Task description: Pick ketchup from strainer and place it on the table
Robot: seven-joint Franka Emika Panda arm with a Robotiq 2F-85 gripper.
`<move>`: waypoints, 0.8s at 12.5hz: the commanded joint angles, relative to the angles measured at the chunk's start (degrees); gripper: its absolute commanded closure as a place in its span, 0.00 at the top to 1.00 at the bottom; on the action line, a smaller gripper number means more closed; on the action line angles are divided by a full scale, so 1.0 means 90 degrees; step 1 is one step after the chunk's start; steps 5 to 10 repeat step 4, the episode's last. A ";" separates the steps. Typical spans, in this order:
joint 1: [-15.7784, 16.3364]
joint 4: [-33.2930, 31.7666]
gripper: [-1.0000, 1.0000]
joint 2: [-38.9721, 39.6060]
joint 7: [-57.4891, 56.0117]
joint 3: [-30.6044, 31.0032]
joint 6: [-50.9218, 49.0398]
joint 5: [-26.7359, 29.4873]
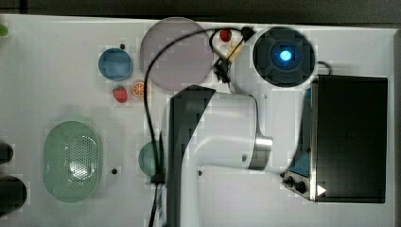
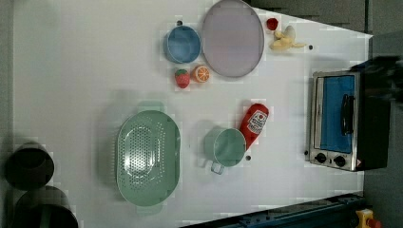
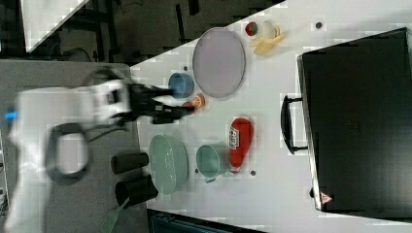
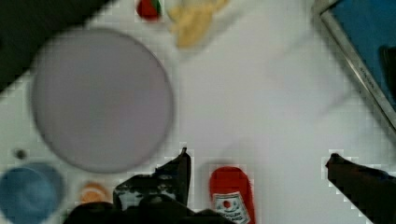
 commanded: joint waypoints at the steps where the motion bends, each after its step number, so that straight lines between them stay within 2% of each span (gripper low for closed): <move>1: 0.0049 0.0510 1.00 -0.0062 0.1098 0.0180 -0.0708 0.0094; 4: 0.0066 0.0971 1.00 -0.0071 0.1407 0.0271 -0.1443 0.0098; 10: 0.0066 0.0971 1.00 -0.0071 0.1407 0.0271 -0.1443 0.0098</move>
